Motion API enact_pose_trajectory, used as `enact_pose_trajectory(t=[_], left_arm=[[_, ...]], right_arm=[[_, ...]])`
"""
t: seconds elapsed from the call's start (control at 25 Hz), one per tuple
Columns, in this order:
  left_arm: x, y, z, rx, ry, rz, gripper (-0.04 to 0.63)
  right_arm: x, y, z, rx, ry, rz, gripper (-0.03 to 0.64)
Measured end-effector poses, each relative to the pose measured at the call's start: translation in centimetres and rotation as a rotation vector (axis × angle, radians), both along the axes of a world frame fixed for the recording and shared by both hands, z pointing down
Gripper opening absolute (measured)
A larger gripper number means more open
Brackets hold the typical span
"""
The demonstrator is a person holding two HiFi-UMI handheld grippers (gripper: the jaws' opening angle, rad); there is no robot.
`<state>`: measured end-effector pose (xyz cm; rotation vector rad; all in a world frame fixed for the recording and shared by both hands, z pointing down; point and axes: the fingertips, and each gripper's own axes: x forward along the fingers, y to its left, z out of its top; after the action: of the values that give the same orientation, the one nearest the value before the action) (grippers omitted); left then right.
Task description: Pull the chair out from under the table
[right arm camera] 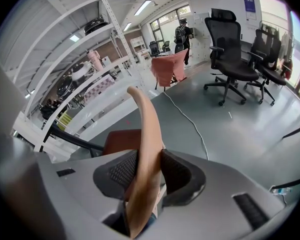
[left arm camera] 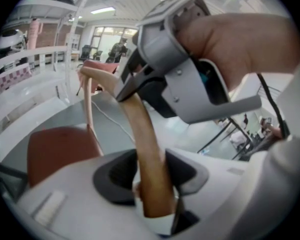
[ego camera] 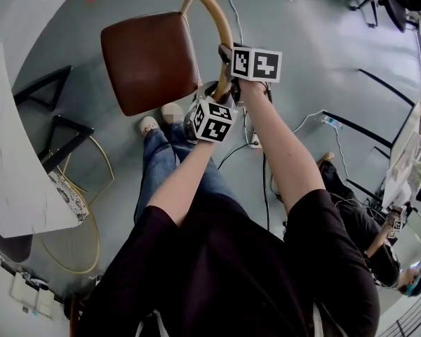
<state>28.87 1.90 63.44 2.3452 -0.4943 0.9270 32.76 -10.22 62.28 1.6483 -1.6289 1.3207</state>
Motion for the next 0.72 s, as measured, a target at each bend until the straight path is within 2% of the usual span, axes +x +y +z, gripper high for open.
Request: enact_pose_trajectory(t=[0.44,0.6,0.72], left_arm=[[-1.0,-0.3,-0.1,-0.017,0.001,0.023,0.19],[-2.2,-0.9,-0.8,-0.033,0.04,0.01,0.282],[-3.5,-1.4,-2.2,-0.014,0.083,-0.004,0.29]], right_arm=[[-1.0,-0.2,-0.3,0.04,0.01,-0.016,0.152],[-0.5,0.1,-1.5,0.085,0.093,-0.066,0.195],[-0.4,0.7,-2.9,0.121,0.126,-0.066,0.196]])
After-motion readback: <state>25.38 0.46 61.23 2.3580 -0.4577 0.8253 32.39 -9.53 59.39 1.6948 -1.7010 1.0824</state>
